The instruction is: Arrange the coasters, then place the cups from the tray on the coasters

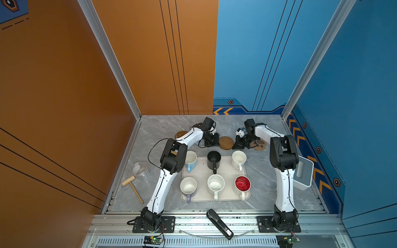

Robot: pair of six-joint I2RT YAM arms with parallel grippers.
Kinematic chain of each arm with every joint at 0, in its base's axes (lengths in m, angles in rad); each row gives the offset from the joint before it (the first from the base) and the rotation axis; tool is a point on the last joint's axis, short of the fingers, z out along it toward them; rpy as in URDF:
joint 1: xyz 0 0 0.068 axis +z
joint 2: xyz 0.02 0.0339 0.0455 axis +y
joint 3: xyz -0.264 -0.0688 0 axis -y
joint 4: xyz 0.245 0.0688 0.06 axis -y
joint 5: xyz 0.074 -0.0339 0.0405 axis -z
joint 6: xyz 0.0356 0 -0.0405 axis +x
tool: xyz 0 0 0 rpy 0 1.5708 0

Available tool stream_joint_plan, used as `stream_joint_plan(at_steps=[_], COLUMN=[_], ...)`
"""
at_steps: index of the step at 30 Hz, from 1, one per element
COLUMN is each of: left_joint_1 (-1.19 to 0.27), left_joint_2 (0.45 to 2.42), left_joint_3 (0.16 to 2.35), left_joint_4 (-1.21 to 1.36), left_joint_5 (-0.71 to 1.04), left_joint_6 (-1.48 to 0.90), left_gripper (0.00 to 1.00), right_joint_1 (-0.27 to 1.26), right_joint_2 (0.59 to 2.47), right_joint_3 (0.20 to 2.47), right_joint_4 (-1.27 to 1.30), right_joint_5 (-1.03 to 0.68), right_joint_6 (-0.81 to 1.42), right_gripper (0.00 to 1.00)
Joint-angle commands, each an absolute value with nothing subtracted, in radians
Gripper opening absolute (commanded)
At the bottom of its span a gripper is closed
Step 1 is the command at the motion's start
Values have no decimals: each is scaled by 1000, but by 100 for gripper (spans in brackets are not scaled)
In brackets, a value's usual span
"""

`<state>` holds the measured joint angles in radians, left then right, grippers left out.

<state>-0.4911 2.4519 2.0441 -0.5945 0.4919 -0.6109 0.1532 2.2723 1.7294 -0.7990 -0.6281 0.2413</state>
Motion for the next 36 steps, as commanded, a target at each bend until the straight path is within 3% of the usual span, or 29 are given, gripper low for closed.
stream_joint_plan(at_steps=[1,11,28,36], left_joint_1=[-495,-494,-485,-510], left_joint_2=[2399,2243,1815,1721], left_joint_3=[2030,1932,1446,1285], left_joint_4=[-597,-523,-272,-112], left_joint_5=[456,457,300,312], left_joint_6=[-599,-603,-609,-658], left_gripper=[0,0,0,0], right_joint_1=[143,60,37,63], right_joint_2=[2200,2048,2158,2176], right_joint_3=[1722,1686,1735,1732], right_joint_4=[-793,-797,-776,-776], right_joint_5=[-626,-565,-461,-395], right_joint_6=[256,276,349,388], right_gripper=[0,0,0,0])
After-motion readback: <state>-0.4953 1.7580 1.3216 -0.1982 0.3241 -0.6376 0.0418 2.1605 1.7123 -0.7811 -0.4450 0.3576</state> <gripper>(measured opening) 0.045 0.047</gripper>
